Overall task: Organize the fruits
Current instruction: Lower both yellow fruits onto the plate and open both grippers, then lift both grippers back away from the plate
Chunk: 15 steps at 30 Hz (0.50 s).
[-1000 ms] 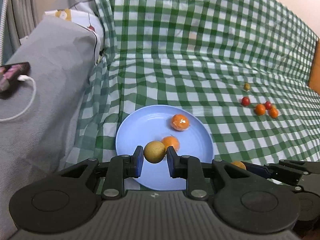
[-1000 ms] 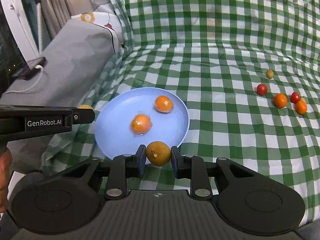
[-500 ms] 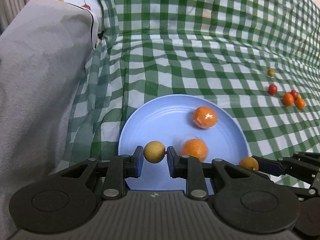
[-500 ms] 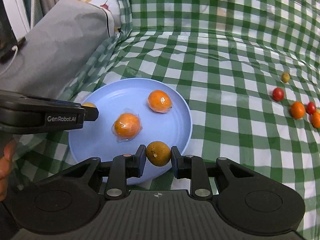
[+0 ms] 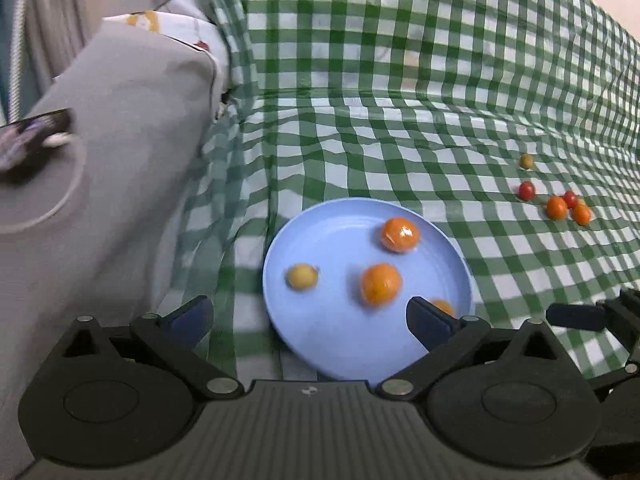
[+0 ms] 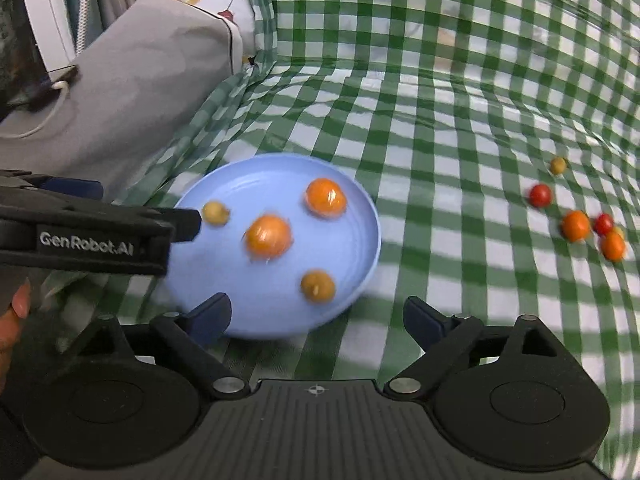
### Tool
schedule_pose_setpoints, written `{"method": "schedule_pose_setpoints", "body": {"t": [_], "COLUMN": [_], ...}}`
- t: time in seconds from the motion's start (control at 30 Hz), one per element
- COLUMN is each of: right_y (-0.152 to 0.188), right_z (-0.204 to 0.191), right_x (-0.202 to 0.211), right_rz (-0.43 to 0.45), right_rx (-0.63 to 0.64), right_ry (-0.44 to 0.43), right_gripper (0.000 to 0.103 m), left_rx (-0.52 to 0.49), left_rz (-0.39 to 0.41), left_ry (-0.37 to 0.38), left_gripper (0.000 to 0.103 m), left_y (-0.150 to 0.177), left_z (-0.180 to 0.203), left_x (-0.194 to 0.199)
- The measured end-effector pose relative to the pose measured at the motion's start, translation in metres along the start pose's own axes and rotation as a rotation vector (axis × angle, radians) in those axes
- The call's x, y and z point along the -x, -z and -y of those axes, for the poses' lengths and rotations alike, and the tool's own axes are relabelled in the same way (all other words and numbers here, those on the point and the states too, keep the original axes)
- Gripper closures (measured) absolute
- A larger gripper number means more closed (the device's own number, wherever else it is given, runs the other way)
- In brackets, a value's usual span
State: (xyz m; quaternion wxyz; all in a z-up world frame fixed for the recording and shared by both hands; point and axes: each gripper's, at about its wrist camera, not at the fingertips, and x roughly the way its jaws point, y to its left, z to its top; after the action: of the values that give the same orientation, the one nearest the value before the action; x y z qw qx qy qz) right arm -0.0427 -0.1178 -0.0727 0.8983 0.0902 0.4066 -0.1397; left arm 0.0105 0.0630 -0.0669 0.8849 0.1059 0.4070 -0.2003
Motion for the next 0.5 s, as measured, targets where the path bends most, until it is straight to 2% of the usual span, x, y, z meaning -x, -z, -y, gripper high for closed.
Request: {"method": "schedule_pose_setpoints", "body": {"t": [0.13,0.23,0.33,0.43,0.5], "right_y": [0.018,0.025,0.028,0.035,0.041], "right_z": [-0.003,-0.001,0.000,-0.003,-0.009], "right_x": [0.037,0.068,0.104,0.139,0.159], "right_rz": [-0.002,0.024,0.067,0.117,0.141], "right_rx": [-0.020,-0.047,-0.108,-0.131,-0.122], "right_ry": [0.010,0.057,0.083,0.086,0.066], "right_gripper": [0.008,0.008,0.008,0.004,0.002], "left_rx": [0.017,0.014,-0.002,-0.005,0.011], "left_rz": [-0.011,-0.008,0.041,0.101,0.106], "left_ry": [0.003,0.028,0.052,0.033,0.019], "left_gripper": [0.000,0.000,0.000,0.000,0.000], "left_y": [0.010,0.012,0.012,0.017,0.020], "left_z": [0.007,0.011,0.016,0.021,0.023], "left_x": [0.034,0.059,0.086,0.113,0.126]}}
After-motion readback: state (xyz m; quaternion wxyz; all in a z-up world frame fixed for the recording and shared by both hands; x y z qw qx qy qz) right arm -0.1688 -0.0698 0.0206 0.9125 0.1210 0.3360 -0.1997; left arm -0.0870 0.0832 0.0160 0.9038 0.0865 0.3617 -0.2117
